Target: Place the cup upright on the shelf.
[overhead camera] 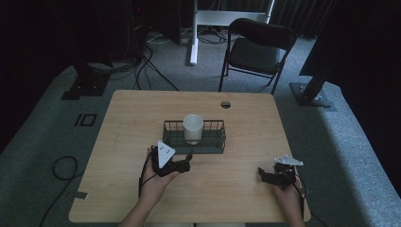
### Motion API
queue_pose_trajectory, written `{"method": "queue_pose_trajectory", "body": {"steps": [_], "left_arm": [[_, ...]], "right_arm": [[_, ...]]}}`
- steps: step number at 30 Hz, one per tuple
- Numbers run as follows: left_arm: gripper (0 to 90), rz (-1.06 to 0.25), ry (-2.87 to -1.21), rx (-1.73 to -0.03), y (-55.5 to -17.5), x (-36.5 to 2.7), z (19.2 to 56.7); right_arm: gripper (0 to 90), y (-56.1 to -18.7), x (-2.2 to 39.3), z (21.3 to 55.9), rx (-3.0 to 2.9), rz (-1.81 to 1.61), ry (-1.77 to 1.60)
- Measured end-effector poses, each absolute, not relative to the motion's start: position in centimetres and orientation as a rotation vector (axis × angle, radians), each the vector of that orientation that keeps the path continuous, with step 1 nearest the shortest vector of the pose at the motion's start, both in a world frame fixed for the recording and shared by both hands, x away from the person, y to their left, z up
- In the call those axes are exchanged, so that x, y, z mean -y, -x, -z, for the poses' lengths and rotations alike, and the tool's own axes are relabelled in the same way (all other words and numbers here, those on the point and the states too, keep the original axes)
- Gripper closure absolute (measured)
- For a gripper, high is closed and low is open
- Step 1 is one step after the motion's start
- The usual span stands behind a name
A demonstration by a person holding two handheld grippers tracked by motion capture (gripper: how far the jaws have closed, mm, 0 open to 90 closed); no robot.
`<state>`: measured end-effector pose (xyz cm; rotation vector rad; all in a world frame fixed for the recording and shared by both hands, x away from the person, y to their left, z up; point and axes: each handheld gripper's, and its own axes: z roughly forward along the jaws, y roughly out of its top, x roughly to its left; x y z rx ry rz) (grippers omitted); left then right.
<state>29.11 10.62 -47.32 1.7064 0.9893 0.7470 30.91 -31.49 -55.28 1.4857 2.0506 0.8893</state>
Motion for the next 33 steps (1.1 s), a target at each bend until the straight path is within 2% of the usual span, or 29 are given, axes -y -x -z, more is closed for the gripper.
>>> {"method": "queue_pose_trajectory", "body": {"steps": [22, 33], "left_arm": [[8.8, -0.702, -1.773, -1.057, -26.5, -15.8, 51.9], [8.9, -0.678, -1.780, -1.099, -25.7, -19.2, 52.7]], "right_arm": [[12.2, -30.9, 31.5, 55.3, -2.051, -0.889, -1.484], [12.2, -30.9, 31.5, 55.3, -2.051, -0.889, -1.484]]}}
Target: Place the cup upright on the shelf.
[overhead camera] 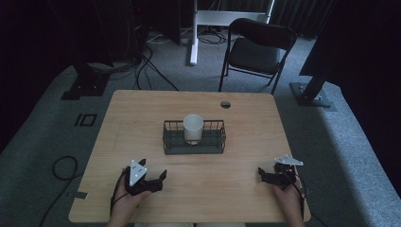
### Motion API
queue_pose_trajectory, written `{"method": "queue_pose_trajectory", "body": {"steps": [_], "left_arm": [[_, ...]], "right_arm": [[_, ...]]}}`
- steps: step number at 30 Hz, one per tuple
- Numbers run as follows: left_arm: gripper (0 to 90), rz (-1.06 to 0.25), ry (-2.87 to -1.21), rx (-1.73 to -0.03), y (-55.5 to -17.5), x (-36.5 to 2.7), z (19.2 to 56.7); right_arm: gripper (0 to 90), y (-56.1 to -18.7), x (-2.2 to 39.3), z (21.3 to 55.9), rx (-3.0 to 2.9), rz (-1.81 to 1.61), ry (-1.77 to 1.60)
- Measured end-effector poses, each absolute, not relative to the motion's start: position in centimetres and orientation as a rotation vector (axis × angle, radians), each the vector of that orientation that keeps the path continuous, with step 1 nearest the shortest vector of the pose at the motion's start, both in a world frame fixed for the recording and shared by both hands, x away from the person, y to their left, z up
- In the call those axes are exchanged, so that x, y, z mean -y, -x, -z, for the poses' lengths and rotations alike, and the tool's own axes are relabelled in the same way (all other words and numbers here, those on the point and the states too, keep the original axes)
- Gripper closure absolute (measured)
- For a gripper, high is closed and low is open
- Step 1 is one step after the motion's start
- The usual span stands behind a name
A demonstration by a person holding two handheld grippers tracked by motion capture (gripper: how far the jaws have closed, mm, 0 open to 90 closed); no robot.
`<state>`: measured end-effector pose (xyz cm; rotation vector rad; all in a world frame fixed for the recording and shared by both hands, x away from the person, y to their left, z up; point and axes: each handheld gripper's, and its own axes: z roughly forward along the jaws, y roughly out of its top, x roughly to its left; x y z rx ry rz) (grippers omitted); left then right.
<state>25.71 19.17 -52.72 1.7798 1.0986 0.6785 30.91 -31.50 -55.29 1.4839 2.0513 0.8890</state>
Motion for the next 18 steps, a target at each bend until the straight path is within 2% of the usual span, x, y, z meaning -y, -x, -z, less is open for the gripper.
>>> {"method": "queue_pose_trajectory", "body": {"steps": [11, 18], "left_arm": [[8.8, -0.667, -1.827, -1.175, -25.0, -22.6, 53.4], [8.8, -0.585, -1.970, -1.167, -24.6, -25.1, 53.4]], "right_arm": [[12.2, -30.9, 31.5, 55.3, -2.051, -0.889, -1.484], [12.2, -30.9, 31.5, 55.3, -2.051, -0.889, -1.484]]}}
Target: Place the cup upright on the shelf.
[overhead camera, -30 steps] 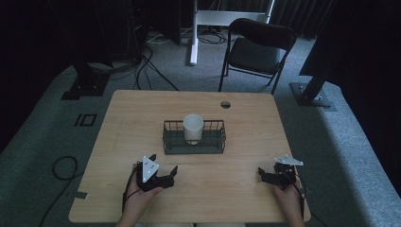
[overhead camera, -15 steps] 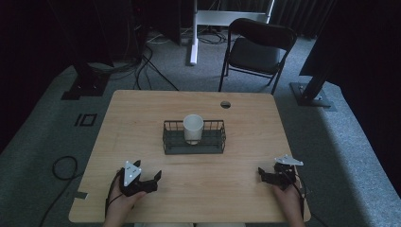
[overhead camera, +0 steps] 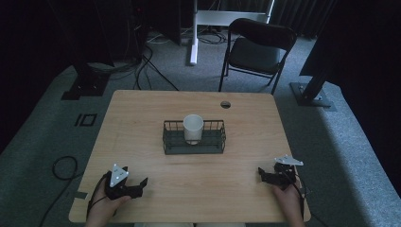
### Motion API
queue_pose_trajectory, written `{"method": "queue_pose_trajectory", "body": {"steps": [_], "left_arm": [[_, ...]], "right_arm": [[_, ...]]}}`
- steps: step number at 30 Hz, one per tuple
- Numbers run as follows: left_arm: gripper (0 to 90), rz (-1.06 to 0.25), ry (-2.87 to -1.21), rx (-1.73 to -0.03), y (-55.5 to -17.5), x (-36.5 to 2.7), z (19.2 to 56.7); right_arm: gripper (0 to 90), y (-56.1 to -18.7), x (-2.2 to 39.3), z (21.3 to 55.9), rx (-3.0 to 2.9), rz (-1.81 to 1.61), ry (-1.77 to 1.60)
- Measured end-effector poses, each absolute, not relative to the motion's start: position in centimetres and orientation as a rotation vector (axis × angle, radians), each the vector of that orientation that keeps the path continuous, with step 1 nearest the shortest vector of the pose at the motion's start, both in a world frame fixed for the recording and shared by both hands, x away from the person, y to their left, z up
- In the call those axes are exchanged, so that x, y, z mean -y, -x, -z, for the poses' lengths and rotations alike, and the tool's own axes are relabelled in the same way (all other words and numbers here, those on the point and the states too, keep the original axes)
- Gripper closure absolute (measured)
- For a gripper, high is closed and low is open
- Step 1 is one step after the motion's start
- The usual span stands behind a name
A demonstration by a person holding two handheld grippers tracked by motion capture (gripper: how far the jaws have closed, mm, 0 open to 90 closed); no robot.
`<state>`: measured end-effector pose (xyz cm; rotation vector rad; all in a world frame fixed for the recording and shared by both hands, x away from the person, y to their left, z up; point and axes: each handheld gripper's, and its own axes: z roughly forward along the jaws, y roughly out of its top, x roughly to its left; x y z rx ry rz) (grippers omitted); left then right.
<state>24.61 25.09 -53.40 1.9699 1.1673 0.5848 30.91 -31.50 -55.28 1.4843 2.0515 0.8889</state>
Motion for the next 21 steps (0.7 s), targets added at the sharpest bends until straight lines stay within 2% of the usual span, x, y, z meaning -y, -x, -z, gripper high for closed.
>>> {"method": "queue_pose_trajectory", "body": {"steps": [8, 15, 21], "left_arm": [[8.8, -0.525, -2.041, -1.189, -24.4, -26.6, 53.9], [8.8, -0.565, -2.066, -1.257, -24.7, -27.6, 54.2], [7.9, -0.535, -2.085, -1.297, -25.0, -28.3, 54.8]], "right_arm": [[12.2, -30.9, 31.5, 55.3, -2.051, -0.889, -1.484], [12.2, -30.9, 31.5, 55.3, -2.051, -0.889, -1.484], [12.2, -30.9, 31.5, 55.3, -2.051, -0.889, -1.484]]}}
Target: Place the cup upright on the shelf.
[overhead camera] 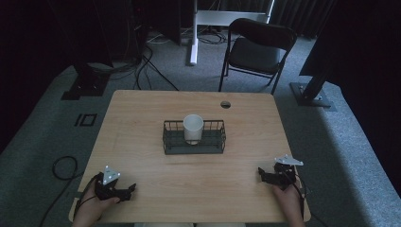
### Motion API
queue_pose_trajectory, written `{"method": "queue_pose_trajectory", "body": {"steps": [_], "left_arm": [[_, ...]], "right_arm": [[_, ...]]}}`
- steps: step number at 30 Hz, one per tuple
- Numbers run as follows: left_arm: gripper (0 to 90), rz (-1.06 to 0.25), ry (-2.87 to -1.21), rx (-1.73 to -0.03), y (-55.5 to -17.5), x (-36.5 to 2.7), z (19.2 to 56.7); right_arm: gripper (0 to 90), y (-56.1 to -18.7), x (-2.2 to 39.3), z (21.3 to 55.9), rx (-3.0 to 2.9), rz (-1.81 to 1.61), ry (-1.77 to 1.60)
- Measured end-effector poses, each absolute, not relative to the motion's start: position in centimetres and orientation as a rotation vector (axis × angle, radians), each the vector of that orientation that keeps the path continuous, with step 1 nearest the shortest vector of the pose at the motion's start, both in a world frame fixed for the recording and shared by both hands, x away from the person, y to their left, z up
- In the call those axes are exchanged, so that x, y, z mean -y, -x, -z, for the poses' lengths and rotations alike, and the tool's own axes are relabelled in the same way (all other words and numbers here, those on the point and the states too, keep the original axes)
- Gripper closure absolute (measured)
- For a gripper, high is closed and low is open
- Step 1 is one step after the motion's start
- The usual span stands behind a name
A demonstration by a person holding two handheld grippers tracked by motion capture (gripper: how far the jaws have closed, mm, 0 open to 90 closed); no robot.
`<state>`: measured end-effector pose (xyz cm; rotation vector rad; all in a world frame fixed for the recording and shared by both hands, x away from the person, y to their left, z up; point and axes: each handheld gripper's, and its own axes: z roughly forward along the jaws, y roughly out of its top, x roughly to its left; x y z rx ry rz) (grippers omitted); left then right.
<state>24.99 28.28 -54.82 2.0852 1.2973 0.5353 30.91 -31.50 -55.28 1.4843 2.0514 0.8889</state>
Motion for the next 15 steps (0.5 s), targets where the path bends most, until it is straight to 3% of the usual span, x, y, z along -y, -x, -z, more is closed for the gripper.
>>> {"method": "queue_pose_trajectory", "body": {"steps": [7, 15], "left_arm": [[2.6, -0.529, -2.082, -1.284, -25.18, -28.34, 55.08], [2.5, -0.535, -2.074, -1.298, -25.18, -28.23, 55.09]], "right_arm": [[12.2, -30.91, 31.50, 55.29, -2.051, -0.889, -1.484], [12.2, -30.91, 31.51, 55.29, -2.051, -0.889, -1.484]]}}
